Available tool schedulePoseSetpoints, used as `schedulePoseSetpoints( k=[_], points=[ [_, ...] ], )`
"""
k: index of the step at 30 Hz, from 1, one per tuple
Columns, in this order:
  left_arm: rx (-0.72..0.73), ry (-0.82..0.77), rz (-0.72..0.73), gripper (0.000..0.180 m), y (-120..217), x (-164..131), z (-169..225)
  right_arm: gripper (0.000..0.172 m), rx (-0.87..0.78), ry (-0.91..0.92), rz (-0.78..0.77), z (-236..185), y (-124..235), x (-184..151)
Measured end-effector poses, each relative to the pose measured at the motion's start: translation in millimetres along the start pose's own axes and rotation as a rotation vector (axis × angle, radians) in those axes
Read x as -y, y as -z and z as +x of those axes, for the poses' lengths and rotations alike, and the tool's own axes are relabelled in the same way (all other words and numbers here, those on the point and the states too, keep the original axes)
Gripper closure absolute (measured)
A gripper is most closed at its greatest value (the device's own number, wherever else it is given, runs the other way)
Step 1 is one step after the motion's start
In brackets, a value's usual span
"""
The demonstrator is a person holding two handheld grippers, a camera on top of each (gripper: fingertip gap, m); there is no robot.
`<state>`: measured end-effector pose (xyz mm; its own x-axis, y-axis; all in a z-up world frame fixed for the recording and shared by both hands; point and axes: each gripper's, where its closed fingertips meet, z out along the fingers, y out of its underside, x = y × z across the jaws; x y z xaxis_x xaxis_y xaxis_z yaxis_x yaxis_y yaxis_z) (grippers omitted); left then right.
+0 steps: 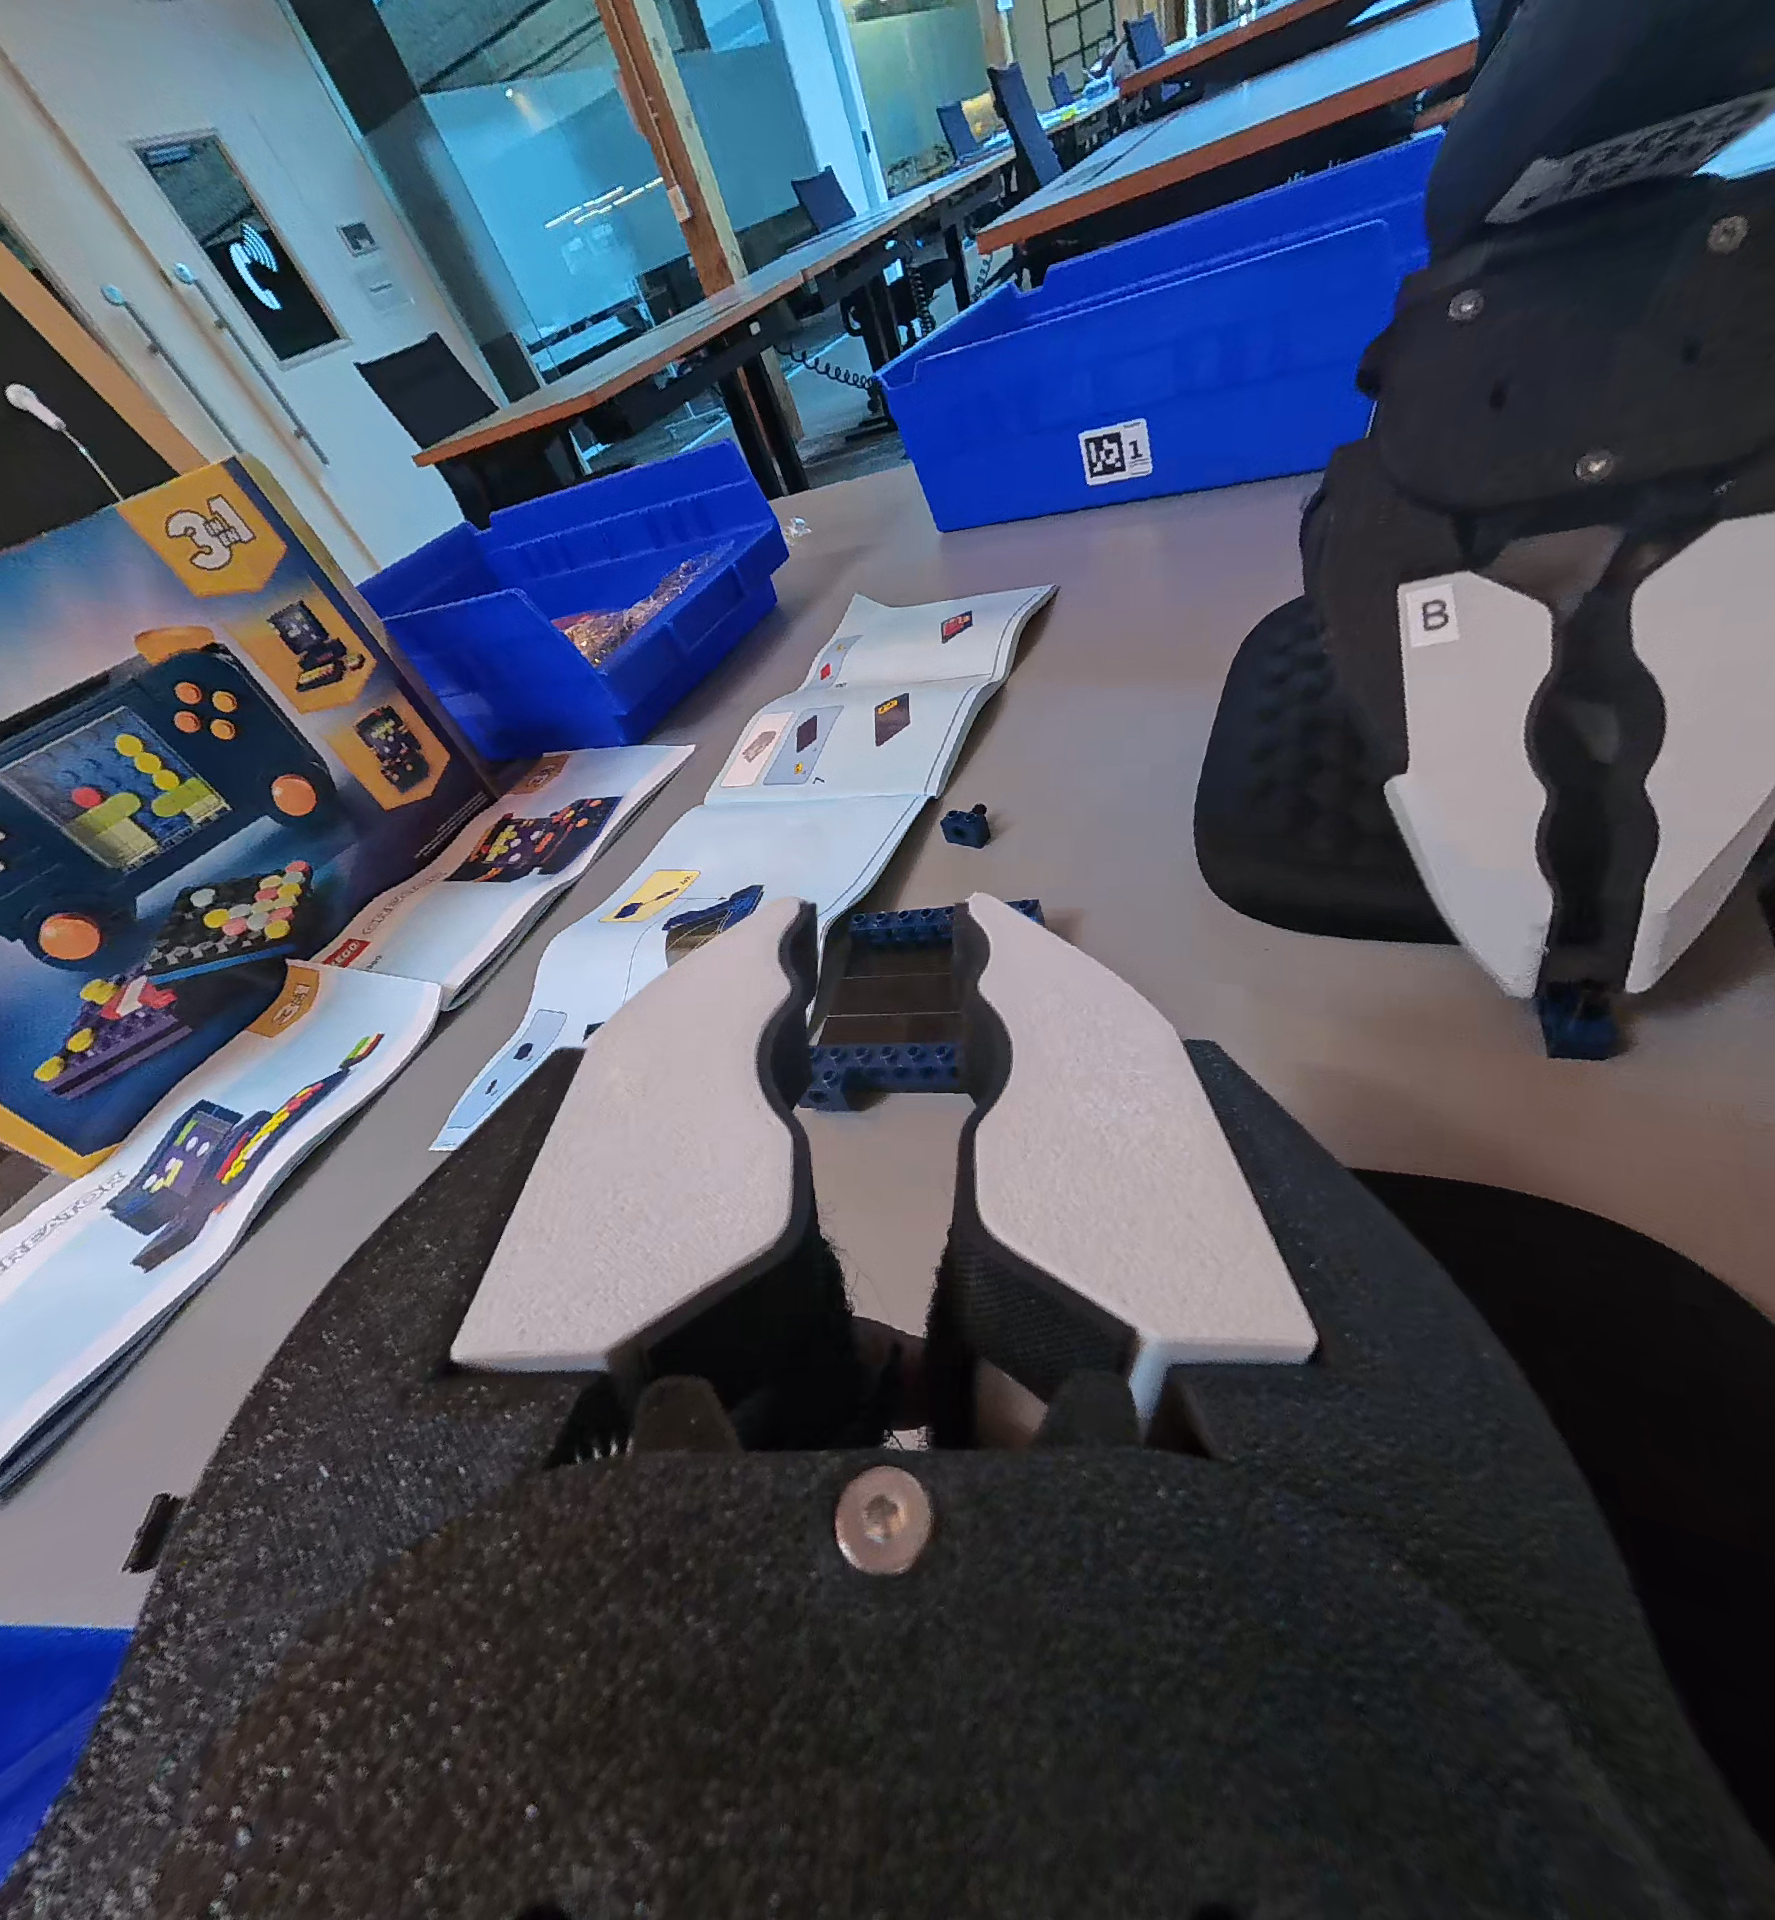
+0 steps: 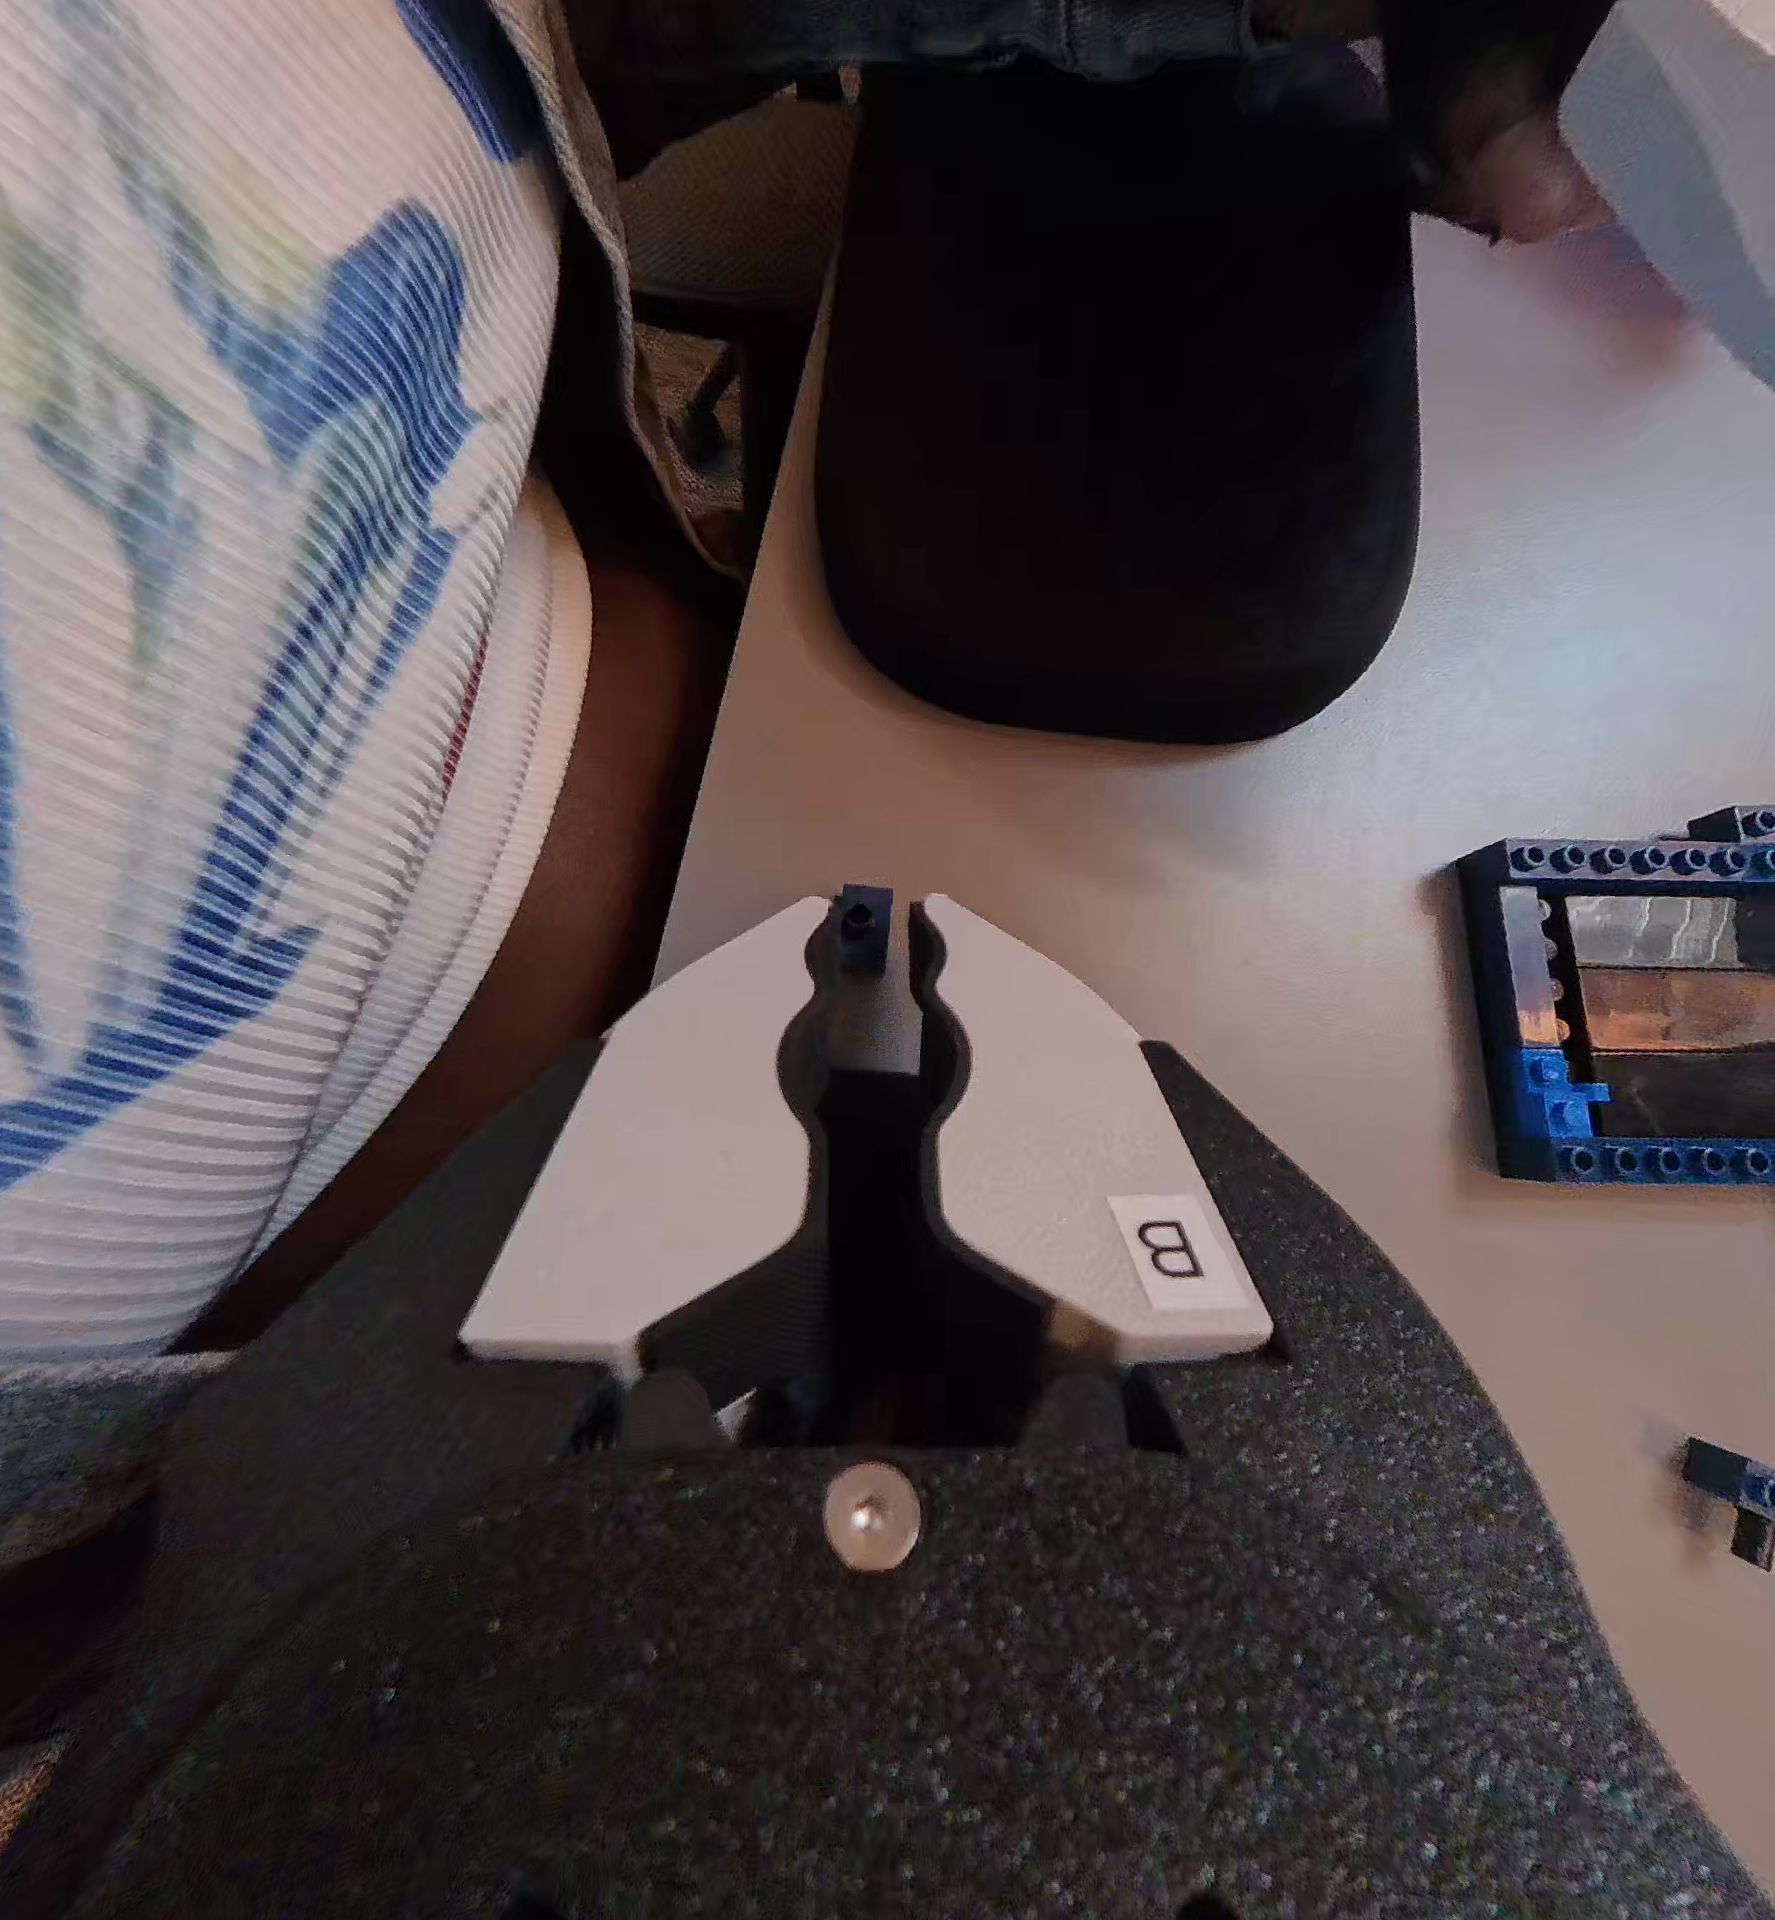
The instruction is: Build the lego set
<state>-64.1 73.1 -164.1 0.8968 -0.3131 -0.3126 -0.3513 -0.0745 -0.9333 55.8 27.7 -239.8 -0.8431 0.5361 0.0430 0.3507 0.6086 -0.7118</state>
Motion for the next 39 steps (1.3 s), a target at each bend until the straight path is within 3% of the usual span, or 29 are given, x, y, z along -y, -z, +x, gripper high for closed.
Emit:
schedulePoseSetpoints(
  k=[9, 13, 18, 21, 23, 28, 39],
  points=[
    [-0.007, -0.022, 0.033, 0.154, 2.0, 3.5, 1.1, 0.167, -0.013, 0.001, 0.038, 7.8, -1.3, 8.6],
    [0.017, -0.032, 0.077, 0.147, 4.6, 11.0, -1.1, 0.167, -0.061, -0.167, 0.331, 47.3, 24.3, 47.6],
    [0.103, -0.131, 0.120, 0.140, 4.3, 34.3, -12.6, 0.168, -0.060, -0.490, 0.838, 124.1, 82.7, 91.7],
    [0.155, -0.196, 0.124, 0.136, -4.1, 46.4, -24.4, 0.168, 0.001, -0.667, 1.061, 163.1, 103.6, 97.7],
    [0.179, -0.185, 0.139, 0.135, -13.0, 49.8, -33.0, 0.168, 0.063, -0.752, 1.131, 178.0, 102.1, 95.3],
    [0.214, -0.199, 0.166, 0.139, -28.2, 43.0, -37.6, 0.168, 0.185, -0.911, 1.172, 179.4, 86.1, 83.0],
    [0.229, -0.167, 0.144, 0.154, -24.1, 30.9, -43.5, 0.168, 0.222, -0.912, 1.095, 169.7, 68.9, 81.2]
  ],
)
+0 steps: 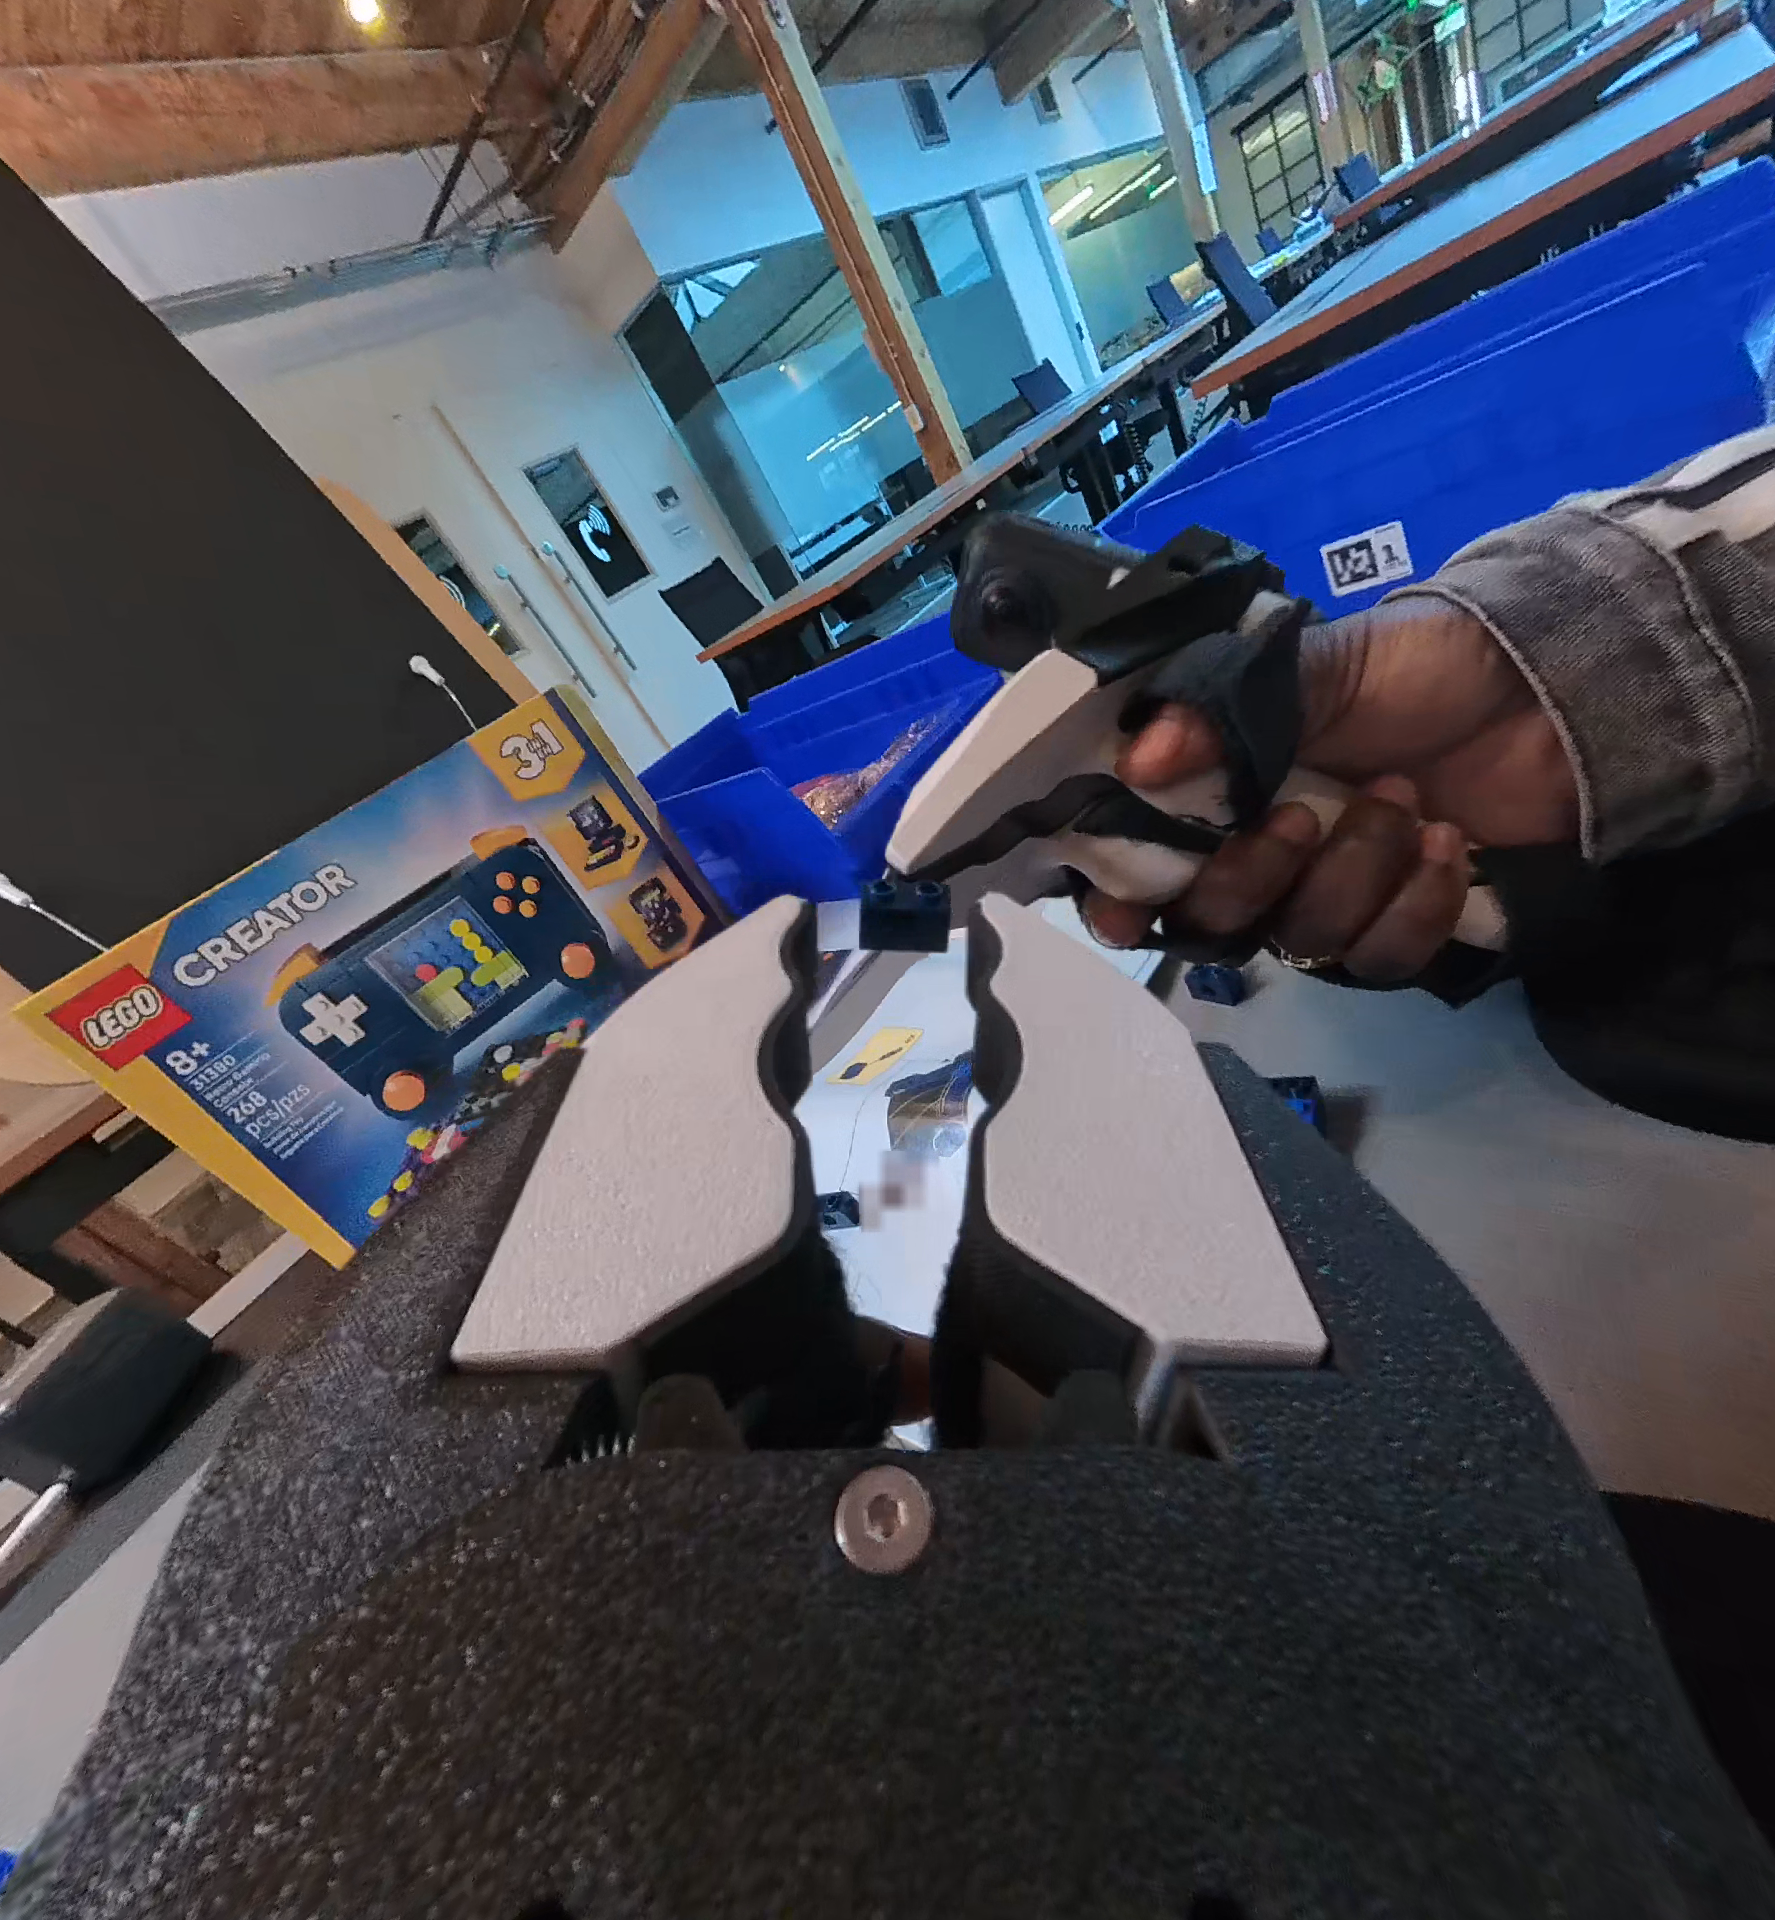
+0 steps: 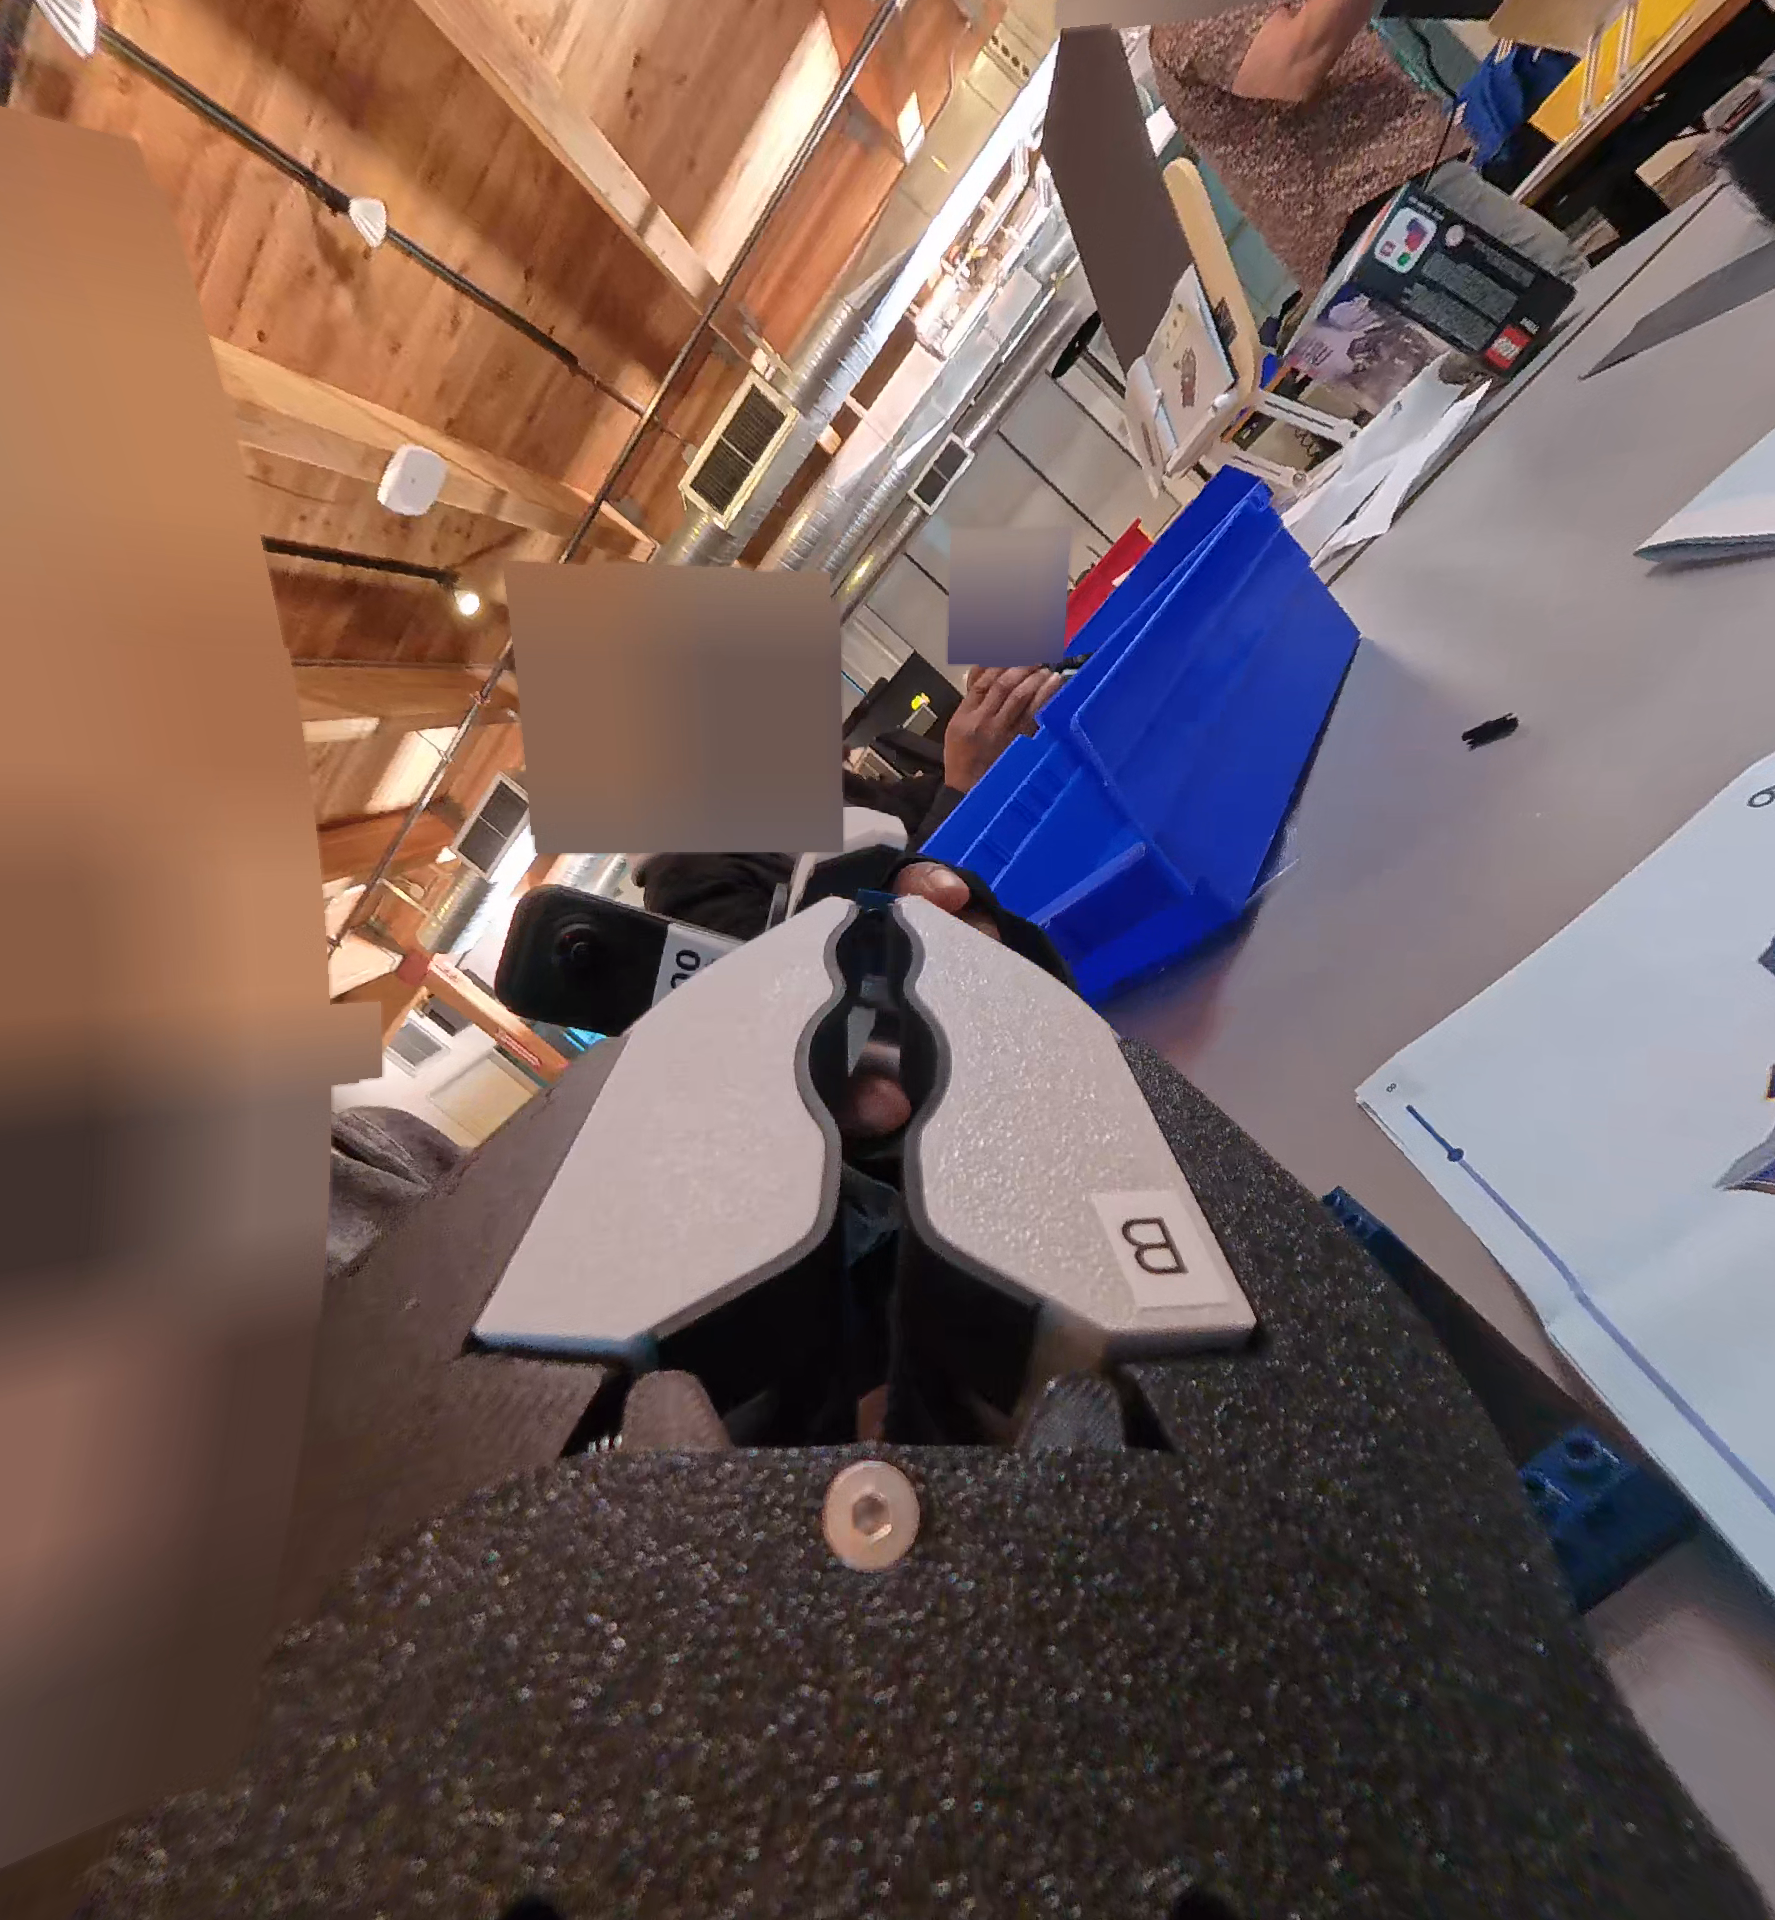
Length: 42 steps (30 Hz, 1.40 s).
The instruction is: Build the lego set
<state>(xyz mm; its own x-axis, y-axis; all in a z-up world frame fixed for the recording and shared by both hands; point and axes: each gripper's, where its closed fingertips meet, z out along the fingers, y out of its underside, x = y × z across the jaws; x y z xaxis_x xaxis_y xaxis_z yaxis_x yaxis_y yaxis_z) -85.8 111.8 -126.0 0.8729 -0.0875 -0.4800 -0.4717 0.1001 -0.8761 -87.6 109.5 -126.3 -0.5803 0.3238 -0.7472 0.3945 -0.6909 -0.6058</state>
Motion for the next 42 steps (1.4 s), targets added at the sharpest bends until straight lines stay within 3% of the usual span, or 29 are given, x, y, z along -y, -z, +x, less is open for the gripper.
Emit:
schedulePoseSetpoints(
  k=[2, 16, 19, 20, 24, 27, 30, 32, 42],
  points=[
    [-0.018, -0.027, -0.006, 0.164, 0.0, -0.7, 3.8, 0.168, -0.004, 0.019, -0.016, -1.7, -1.5, -2.6],
    [-0.062, 0.049, 0.040, 0.164, 2.4, 6.4, 6.6, 0.168, -0.046, 0.220, -0.095, -11.3, -2.3, -4.0],
    [-0.037, 0.091, 0.057, 0.142, 4.7, 12.1, -4.3, 0.168, -0.082, 0.345, -0.060, -17.7, 8.0, 17.4],
    [-0.019, 0.116, 0.058, 0.144, 8.2, 10.3, -10.5, 0.167, -0.092, 0.359, -0.037, -18.3, 13.5, 25.1],
    [-0.007, 0.140, 0.080, 0.147, 12.4, 9.7, -15.6, 0.168, -0.095, 0.246, -0.013, -8.1, 18.4, 26.0],
    [-0.052, 0.065, 0.000, 0.143, 3.9, -0.1, 0.7, 0.168, -0.119, 0.269, -0.090, -5.7, 8.6, 10.2],
    [-0.047, -0.024, -0.027, 0.153, 0.9, -3.4, 7.1, 0.168, -0.100, 0.252, -0.122, -9.5, 1.8, -0.3],
    [-0.050, -0.025, -0.017, 0.163, 1.0, -1.9, 7.9, 0.168, -0.090, 0.226, -0.131, -8.9, 0.1, -4.6],
    [-0.102, 0.013, -0.024, 0.165, 3.5, -6.5, 13.1, 0.168, -0.108, 0.265, -0.162, -7.5, -1.1, -11.6]
  ],
)
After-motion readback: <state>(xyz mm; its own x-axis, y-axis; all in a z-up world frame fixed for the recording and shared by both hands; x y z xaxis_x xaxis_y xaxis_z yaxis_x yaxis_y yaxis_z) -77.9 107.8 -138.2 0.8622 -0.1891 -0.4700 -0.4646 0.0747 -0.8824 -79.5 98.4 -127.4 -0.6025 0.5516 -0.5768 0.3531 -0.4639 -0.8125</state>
